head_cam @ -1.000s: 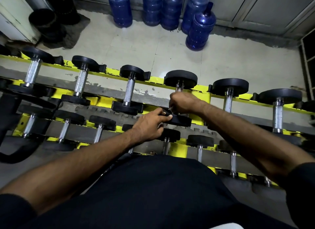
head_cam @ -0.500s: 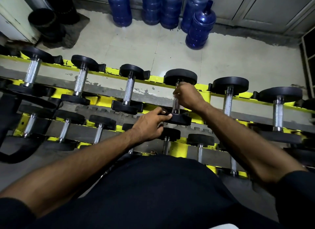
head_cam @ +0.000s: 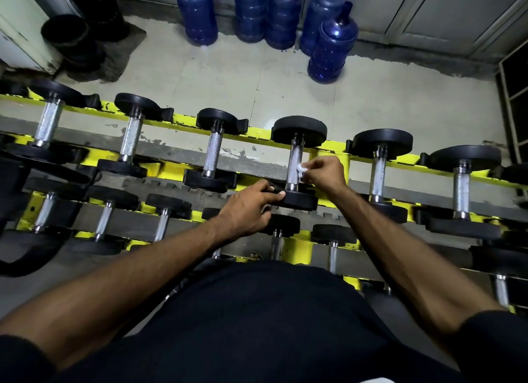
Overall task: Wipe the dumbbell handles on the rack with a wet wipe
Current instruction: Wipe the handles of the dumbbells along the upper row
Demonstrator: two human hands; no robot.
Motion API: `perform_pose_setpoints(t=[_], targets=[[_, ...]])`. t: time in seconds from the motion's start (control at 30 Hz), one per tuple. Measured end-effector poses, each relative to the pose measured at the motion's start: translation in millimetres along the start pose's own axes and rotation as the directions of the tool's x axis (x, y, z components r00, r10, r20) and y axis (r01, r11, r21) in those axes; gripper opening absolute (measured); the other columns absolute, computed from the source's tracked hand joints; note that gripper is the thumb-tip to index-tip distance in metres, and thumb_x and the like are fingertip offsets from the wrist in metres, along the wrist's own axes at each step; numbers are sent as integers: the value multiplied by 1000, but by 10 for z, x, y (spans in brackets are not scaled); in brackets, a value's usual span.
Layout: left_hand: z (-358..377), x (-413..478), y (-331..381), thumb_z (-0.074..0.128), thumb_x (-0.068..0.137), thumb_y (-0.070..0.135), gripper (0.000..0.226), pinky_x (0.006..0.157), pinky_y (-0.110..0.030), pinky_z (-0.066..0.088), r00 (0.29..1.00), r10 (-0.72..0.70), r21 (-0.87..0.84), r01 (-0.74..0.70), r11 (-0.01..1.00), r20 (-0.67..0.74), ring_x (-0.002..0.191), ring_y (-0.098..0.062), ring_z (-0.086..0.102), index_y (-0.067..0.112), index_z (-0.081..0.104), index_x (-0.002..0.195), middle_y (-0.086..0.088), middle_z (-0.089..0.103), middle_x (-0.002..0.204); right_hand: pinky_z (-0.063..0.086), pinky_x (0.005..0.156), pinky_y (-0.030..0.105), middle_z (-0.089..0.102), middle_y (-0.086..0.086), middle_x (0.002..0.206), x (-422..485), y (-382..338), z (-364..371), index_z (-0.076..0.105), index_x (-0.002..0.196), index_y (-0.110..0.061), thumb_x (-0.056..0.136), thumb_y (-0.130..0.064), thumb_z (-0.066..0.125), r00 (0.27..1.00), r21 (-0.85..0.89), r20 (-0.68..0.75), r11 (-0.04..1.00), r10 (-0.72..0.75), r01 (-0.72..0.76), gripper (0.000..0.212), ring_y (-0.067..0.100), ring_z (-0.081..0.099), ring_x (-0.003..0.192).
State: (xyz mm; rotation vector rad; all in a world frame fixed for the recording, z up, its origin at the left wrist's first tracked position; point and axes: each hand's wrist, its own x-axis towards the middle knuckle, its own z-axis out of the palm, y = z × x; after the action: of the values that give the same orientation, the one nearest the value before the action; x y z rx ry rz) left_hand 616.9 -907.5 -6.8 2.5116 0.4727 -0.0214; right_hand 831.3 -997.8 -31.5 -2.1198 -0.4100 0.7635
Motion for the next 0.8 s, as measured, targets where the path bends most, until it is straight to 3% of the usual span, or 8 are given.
perform_pose_setpoints(t=[0.07, 0.13, 0.27, 0.4, 0.57, 0.7, 0.77, 0.8], targets=[[3, -1, 4, 62, 92, 25, 48, 79, -31, 54, 1000, 0, 0, 0, 1000, -2, 103, -15, 59, 32, 55, 139, 4, 50, 126, 62, 67, 40, 75, 6, 77, -63, 46, -35, 77, 71, -12, 76, -5, 82, 993, -38, 79, 996, 90, -87, 9, 28, 73, 80], [4, 3, 0, 62, 92, 25, 48, 77, -26, 50, 1000, 0, 3, 0, 1000, -1, 102, -14, 59, 32, 55, 139, 4, 50, 126, 61, 63, 32, 73, 11, 85, -102, -9, -83, 76, 75, -3, 79, 6, 74, 978, 45, 146, 987, 148, -156, 10, 26, 70, 83], [-16, 7, 3, 61, 93, 23, 49, 75, -20, 42, 1000, 11, 15, -11, 1000, 7, 102, -13, 58, 30, 54, 141, 3, 50, 126, 57, 60, 24, 72, 17, 89, -129, -119, -84, 74, 84, 9, 79, 7, 75, 968, 181, 194, 964, 161, -197, 6, 21, 70, 80], [-35, 9, 16, 61, 93, 23, 50, 77, -20, 43, 1000, 9, 14, -9, 1000, 17, 102, -13, 58, 29, 53, 142, 2, 50, 127, 61, 68, 34, 75, 12, 88, -108, -82, -89, 76, 75, -3, 74, 3, 81, 975, 173, 151, 967, 162, -187, 9, 24, 72, 79], [-42, 8, 12, 60, 94, 23, 50, 77, -19, 42, 999, 5, 12, -6, 1000, 35, 102, -12, 56, 29, 52, 143, 3, 49, 128, 59, 57, 25, 69, 15, 84, 47, -219, 20, 67, 76, -2, 82, 14, 69, 956, 542, -21, 807, 291, -234, 17, 24, 69, 71], [-54, 11, 19, 60, 93, 23, 50, 76, -20, 41, 999, 7, 19, -7, 1000, 31, 103, -13, 56, 29, 53, 142, 3, 49, 128, 54, 47, 25, 69, 21, 83, -22, -164, -62, 68, 85, 7, 79, 19, 64, 919, 319, 150, 862, 364, -393, 13, 25, 69, 59], [-58, 20, 26, 60, 93, 23, 48, 76, -20, 42, 1000, 9, 17, -9, 1000, 28, 104, -14, 57, 29, 55, 141, 3, 50, 127, 54, 48, 26, 69, 23, 84, -47, -133, -146, 68, 89, 9, 82, 17, 63, 880, 159, 250, 879, 405, -450, 12, 26, 70, 61], [-55, 27, 22, 61, 93, 22, 48, 76, -20, 43, 1000, 12, 15, -12, 1000, 27, 104, -14, 57, 28, 55, 140, 3, 50, 126, 55, 50, 26, 70, 23, 86, -39, -134, -149, 68, 91, 8, 83, 16, 63, 881, 173, 246, 877, 403, -449, 12, 27, 70, 64]])
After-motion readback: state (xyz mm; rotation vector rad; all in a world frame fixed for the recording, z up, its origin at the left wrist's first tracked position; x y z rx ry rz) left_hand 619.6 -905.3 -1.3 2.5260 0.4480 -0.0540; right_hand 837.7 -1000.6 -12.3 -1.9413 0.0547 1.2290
